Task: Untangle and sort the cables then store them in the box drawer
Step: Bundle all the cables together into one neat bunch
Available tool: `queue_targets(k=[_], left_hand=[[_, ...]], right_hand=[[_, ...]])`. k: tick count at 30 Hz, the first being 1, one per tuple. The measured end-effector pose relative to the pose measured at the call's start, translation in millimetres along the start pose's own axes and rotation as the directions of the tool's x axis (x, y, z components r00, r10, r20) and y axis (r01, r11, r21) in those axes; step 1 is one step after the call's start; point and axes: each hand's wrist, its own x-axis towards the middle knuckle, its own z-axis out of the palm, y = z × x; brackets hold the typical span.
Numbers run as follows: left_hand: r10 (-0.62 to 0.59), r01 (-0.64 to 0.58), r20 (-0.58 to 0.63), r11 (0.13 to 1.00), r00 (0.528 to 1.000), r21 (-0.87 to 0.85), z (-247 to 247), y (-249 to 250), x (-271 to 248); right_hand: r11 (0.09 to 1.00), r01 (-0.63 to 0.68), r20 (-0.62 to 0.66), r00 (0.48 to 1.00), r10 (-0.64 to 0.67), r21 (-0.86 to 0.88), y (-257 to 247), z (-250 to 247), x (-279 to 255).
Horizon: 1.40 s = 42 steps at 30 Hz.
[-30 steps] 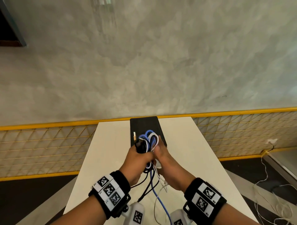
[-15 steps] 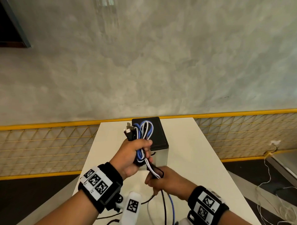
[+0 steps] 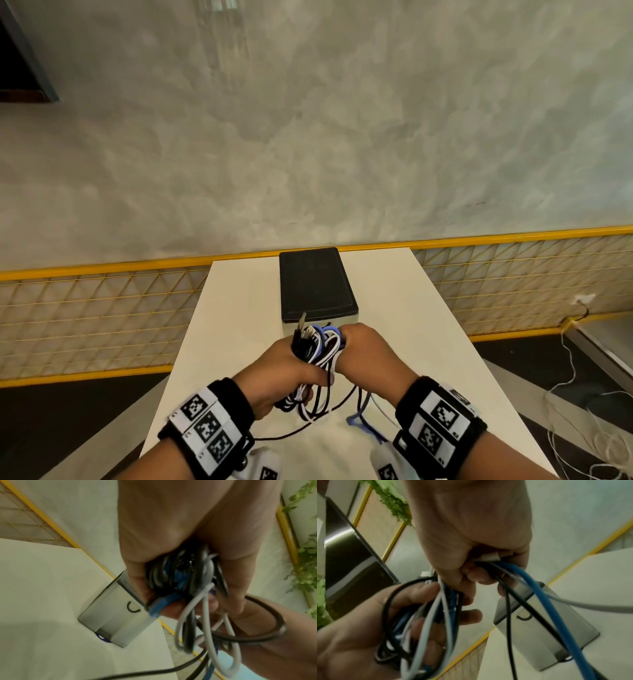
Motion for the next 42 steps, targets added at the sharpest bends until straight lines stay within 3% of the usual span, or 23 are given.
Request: queue_targets(k=[6,10,17,21,25,28,32,37,42], left_hand=[[-0.014,0.015,0.023,0.999,1.0,-0.03,1.5,-8.1,-3.4],[-0.007,0.011,0.024,0.984,1.0,-0.18,-0.4,-13.7,-1.2],[-0.001,0.002,0.003,0.987,1.0,-0.16,10.6,-15.1,9.2],[-0.008,0.005,-0.036,0.997,0.999,-0.078,11.4,-19.8,11.7],[0.002,-0.01,-0.082,0.995,0.997,-0.1,14.5,-28.3,10.9],[0.002,-0.008,-0.069,0.996,0.998,-0.094,18.0,-28.8,10.3],[-0.084,0.084,-0.001,0.992,0.996,-0.099,14.7,-25.9,7.9],[-0.192,0.23,0.163,0.935,0.968,-0.268,12.2,-26.8,-0.7],[-0.178,0.242,0.181,0.865,0.967,-0.44,11.4,-36.0,1.5]], right_hand=[[0.996,-0.049,-0.004,0.999,0.049,-0.075,5.9,8.7,1.8],[0.994,-0.042,0.003,0.999,0.043,-0.103,6.9,3.7,3.9],[0.969,0.02,-0.082,0.996,-0.041,-0.246,10.2,14.0,9.8],[0.975,0.047,-0.041,0.998,-0.057,-0.217,6.9,10.5,9.5],[0.974,0.132,0.061,0.991,-0.123,-0.185,4.4,0.4,6.1],[0.961,0.183,0.131,0.979,-0.158,-0.208,4.6,-5.0,5.8],[0.935,0.197,0.204,0.969,-0.14,-0.293,5.7,-7.3,4.9],[0.86,0.115,0.058,0.993,-0.1,-0.497,10.9,2.9,-0.7],[0.807,0.144,0.049,0.989,-0.142,-0.573,7.9,8.7,-6.9]])
